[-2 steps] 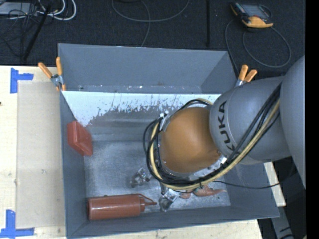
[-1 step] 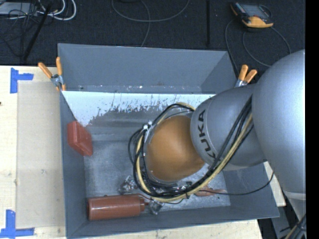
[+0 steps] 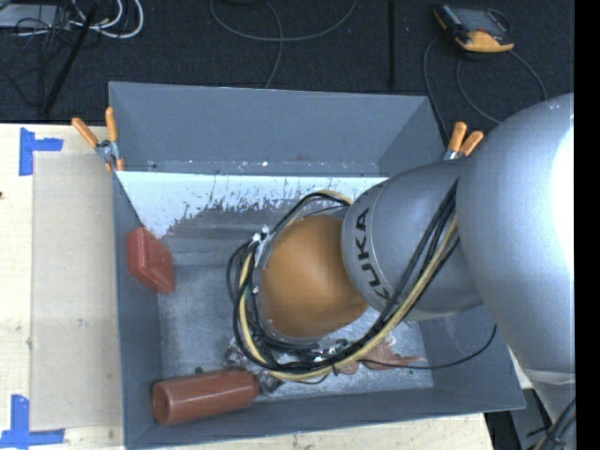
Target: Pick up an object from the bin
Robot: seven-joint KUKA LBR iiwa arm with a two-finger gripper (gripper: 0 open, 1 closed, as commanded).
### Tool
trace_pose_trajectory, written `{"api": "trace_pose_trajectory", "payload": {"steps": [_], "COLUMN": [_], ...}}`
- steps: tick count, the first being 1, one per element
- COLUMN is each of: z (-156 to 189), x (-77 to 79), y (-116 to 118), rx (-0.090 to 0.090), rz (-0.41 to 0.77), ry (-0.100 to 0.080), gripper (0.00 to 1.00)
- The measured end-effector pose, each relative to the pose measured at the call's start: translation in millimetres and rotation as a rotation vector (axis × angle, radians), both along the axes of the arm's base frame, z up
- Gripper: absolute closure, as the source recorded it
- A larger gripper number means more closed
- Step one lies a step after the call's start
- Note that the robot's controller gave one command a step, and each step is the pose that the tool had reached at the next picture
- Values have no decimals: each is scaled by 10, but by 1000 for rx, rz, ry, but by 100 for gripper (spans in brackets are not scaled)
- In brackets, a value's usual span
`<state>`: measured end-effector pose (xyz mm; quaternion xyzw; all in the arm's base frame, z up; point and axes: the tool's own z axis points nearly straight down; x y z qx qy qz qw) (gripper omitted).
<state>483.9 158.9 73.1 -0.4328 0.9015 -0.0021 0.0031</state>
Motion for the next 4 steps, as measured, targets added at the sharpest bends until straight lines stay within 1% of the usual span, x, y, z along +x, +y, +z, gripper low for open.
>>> {"api": "trace_pose_trajectory", "payload": {"steps": [1, 2, 3, 4], "z": [0, -2, -3, 297], "x": [1, 29, 61, 18], "y": [2, -160, -251, -407], "rx": [1, 11, 8, 3], "rz": [-1, -8, -9, -15], "ry": [-1, -3, 0, 3], "gripper": [100, 100, 100, 100]}}
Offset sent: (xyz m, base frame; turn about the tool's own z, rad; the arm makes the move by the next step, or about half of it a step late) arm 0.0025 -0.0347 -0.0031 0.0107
